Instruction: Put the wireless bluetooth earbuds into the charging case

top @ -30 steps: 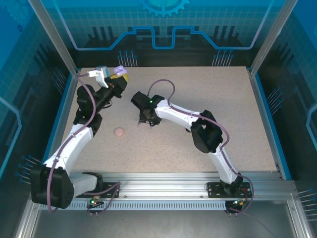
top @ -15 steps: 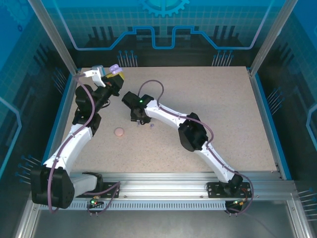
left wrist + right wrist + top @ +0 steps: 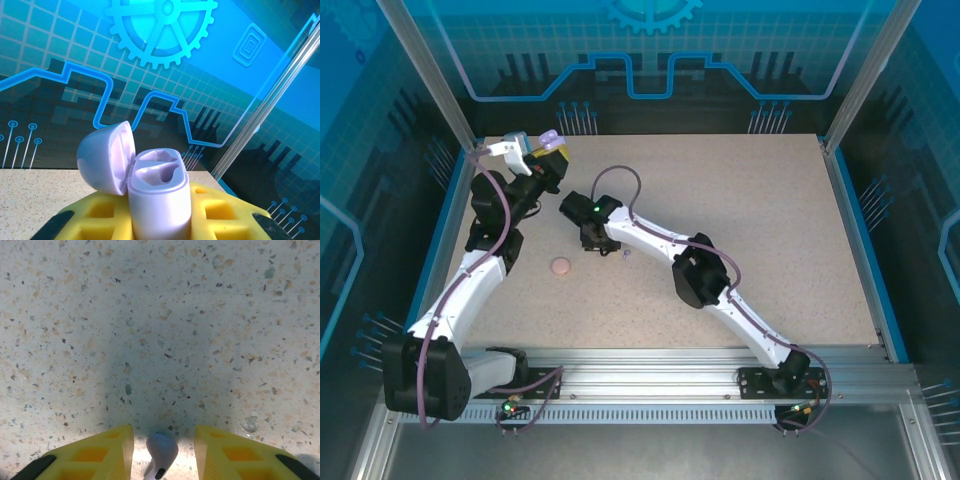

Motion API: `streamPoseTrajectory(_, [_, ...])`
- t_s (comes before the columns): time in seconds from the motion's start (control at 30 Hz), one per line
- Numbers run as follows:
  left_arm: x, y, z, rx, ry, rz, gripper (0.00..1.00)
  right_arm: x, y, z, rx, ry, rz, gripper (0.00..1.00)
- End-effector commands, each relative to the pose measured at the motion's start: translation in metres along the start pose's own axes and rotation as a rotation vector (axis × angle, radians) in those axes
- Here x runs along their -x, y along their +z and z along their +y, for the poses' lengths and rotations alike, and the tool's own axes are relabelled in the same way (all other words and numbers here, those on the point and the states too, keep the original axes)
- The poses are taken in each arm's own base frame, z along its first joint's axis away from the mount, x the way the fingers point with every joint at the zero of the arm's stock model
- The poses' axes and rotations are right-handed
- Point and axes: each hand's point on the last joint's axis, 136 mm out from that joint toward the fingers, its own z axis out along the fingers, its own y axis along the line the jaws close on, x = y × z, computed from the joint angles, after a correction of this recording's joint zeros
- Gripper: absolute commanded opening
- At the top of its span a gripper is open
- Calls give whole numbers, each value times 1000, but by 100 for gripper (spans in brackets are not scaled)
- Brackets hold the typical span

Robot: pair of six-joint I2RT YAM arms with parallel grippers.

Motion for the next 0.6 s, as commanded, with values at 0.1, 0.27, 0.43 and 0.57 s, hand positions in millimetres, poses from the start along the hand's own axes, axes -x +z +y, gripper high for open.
streamPoseTrajectory(0.1, [5,-5,1,1,-3,-32,0,-13,7,2,-36,-66,16,33])
streamPoseTrajectory(0.27, [6,-5,0,-3,-5,-33,0,-14,6,-2,-49,-86,22,29])
streamPoseTrajectory(0.43, [6,-6,-1,-4,-3,-34,0,-16,0,-5,-64,-114,21,26])
streamPoseTrajectory(0.57, [6,-6,0,-5,-5,-33,0,-18,0,-9,-80,-124,25,26])
